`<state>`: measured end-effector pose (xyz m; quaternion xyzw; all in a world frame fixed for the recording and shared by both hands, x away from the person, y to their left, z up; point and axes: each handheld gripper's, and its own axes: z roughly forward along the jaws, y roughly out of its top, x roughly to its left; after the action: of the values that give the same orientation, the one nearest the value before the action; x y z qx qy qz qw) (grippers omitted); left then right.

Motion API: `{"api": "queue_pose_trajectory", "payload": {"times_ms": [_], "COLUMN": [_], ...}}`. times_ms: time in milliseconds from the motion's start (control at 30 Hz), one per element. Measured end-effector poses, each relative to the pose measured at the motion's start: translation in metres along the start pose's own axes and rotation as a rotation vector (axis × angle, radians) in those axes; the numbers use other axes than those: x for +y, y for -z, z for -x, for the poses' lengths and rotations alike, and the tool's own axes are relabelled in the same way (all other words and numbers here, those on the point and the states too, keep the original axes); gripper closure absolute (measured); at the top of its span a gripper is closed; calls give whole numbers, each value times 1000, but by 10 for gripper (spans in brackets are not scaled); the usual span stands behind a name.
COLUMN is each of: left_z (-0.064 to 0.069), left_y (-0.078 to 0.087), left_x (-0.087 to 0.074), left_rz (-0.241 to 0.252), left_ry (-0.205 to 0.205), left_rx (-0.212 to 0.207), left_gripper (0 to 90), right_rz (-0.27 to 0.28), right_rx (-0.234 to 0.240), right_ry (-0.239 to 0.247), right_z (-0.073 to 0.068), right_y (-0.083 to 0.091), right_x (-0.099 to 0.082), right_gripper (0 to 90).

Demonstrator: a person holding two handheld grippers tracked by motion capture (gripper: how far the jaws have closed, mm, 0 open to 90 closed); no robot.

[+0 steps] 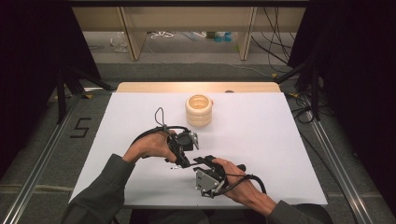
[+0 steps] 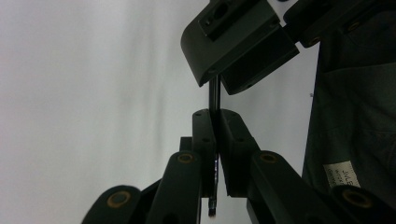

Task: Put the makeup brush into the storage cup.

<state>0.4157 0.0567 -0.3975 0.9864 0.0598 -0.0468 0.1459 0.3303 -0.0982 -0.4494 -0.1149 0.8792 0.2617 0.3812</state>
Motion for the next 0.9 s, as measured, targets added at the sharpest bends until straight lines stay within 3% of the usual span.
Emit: {"api": "queue_pose_trajectory", "payload": {"times_ms": [333, 367, 467, 500, 567, 867, 900], "left_z": [1, 1, 1, 2, 1, 1, 1], "left_y": [-1, 0, 0, -1, 0, 0, 0], "left_x": [0, 0, 0, 0, 0, 1, 1], "left_rz": [18, 3, 5, 27, 5, 8, 8], "left_ry": [14, 3, 3, 24, -4, -5, -6], "left_rx": [-4, -8, -9, -9, -8, -18, -19], "left_gripper": [848, 848, 848, 848, 848, 848, 848], "right_rz": [-11, -12, -3, -9, -9, -22, -12], "right_rx": [-5, -6, 1, 6, 5, 4, 17], "right_ry": [12, 12, 46, 35, 42, 45, 68], "right_z": [-1, -1, 0, -1, -1, -3, -1], "right_y": [-1, -1, -2, -2, -2, -2, -3], "right_x": [2, 2, 3, 3, 4, 4, 4], "right_gripper": [685, 688, 697, 699, 705, 732, 738]}}
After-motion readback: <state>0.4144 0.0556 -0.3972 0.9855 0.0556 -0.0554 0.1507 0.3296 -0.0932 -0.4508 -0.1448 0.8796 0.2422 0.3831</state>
